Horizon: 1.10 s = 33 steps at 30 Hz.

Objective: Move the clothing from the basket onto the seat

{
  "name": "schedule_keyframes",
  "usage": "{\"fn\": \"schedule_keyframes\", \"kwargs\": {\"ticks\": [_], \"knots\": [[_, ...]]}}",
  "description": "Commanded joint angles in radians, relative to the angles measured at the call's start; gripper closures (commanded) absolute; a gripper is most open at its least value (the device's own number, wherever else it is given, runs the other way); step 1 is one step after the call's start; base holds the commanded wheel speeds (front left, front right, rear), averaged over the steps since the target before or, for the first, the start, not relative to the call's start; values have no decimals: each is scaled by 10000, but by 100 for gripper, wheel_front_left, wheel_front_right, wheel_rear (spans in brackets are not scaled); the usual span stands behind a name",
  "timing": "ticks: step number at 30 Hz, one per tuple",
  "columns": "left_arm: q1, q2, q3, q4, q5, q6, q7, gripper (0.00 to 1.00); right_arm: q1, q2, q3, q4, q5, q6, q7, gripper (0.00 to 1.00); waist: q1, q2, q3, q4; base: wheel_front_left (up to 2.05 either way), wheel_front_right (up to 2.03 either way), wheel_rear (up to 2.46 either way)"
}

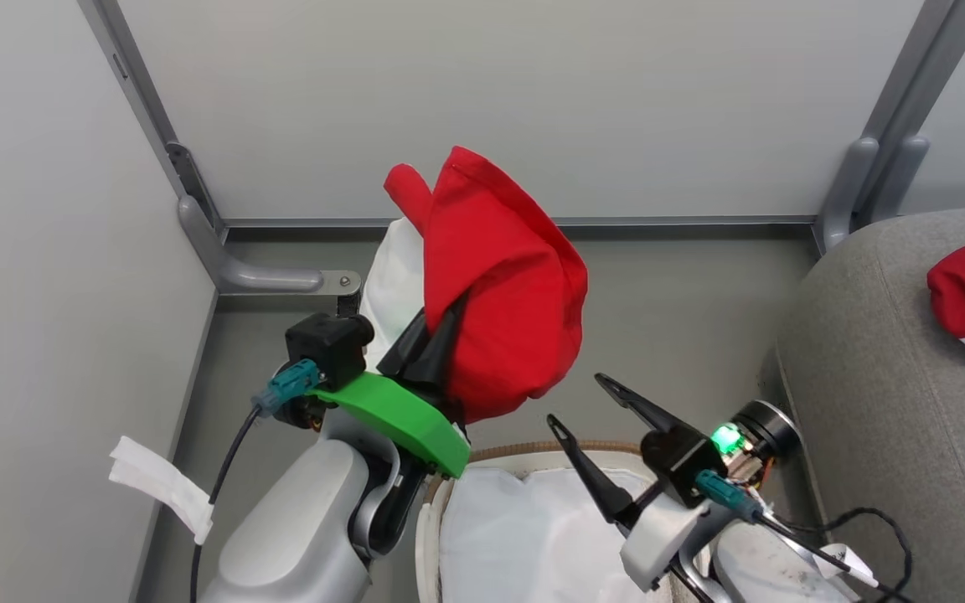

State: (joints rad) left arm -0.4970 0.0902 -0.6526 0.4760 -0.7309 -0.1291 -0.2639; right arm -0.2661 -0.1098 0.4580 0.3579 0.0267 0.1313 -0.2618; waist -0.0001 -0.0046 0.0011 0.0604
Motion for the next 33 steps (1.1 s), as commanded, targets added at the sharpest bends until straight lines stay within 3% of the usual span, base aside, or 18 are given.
{"fn": "schedule_keyframes", "kwargs": {"ticks": [1,12,13,14,15,23,24,25,33], "knots": [[81,-37,-74,-19,-59,-29,-7,100,-306,20,235,103,-155,-10,-48,0,1,46,69,156,0,0,0],[-186,-280,-948,119,-503,-30,-6,100,-1494,452,1016,344,-314,-10,-46,0,1,46,369,685,0,0,0],[-184,-295,-1053,118,-582,-30,-6,100,-1544,483,1063,445,-174,-10,-48,52,1,46,386,718,0,0,0],[-174,-308,-1126,118,-640,-30,-6,100,-1562,493,1085,535,-77,-10,-48,69,1,46,395,742,0,0,0],[-184,-318,-1183,113,-665,-30,-6,100,-1567,511,1083,688,108,-10,-46,100,1,46,407,770,0,0,0],[-253,-347,-1262,268,-813,-30,-6,99,-1635,584,1217,875,865,-10,-48,100,1,46,470,774,0,0,0],[-207,-343,-1243,345,-760,-30,-6,63,-1565,574,1171,886,941,-10,-48,100,1,46,469,711,0,0,0],[-212,-328,-1175,348,-644,-30,-3,0,-1504,566,1123,864,999,-10,-48,100,1,46,473,651,0,0,0],[136,-125,-642,438,168,-30,-1,0,-979,559,798,558,1379,-10,-48,100,1,46,509,-778,0,0,0]]}}
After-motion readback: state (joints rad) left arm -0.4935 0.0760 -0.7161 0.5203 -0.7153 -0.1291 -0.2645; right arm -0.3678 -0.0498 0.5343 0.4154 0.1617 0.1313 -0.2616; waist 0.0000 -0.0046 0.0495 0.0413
